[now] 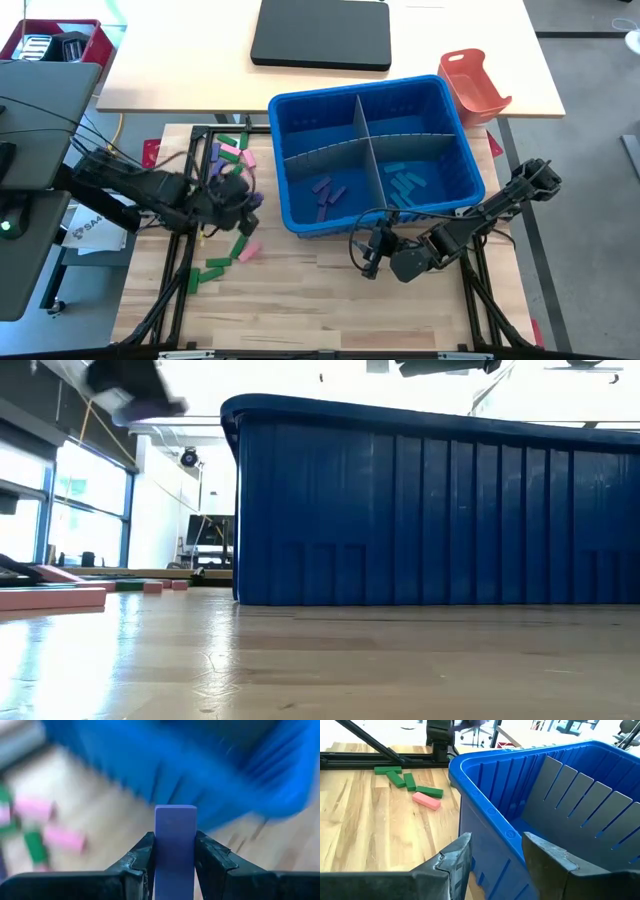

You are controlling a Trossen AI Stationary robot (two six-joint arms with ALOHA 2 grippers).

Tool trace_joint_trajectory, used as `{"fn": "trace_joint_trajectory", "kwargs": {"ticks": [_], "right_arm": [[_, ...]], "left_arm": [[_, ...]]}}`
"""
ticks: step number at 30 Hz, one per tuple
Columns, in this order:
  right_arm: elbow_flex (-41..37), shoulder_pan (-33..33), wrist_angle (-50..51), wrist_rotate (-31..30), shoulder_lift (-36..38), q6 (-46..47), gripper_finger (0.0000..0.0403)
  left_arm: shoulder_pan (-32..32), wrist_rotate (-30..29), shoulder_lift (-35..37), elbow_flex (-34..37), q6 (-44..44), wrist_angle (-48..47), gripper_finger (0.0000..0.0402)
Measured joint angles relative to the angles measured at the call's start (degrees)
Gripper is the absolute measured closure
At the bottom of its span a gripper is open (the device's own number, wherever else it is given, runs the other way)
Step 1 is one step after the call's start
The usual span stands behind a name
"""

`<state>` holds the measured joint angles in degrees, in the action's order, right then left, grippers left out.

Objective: Sort blocks
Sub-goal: Put the purple block into the blue bin with the other purple block

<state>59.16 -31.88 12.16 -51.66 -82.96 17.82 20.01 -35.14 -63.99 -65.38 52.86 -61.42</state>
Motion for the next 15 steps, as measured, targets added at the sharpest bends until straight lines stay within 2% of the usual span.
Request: {"fn": "trace_joint_trajectory", "kwargs": {"ticks": [4,6,9,12,15], "right_arm": [[0.0,-1.5,0.1,-0.5,1.0,-0.3,0.0234],[0.0,-2.3,0.1,-0.7,2.2,-0.3,0.0234],[0.0,-3.6,0.5,-0.8,4.3,-1.0,0.0234],[0.0,-5.2,0.5,-0.9,6.7,-1.8,0.0234],[0.0,-6.9,1.0,-0.8,8.5,-2.3,0.0234]], "left_arm": [[-4.0,-0.1,-5.5,-10.9,-16.3,5.6,0.0308],[-6.9,3.8,-8.6,-15.2,-25.2,9.8,0.0308],[-11.6,12.8,-13.7,-19.4,-36.3,16.5,0.0308],[-16.6,20.3,-19.2,-22.3,-42.2,21.9,0.0308],[-21.3,24.0,-25.7,-25.9,-44.0,22.9,0.0308]]}}
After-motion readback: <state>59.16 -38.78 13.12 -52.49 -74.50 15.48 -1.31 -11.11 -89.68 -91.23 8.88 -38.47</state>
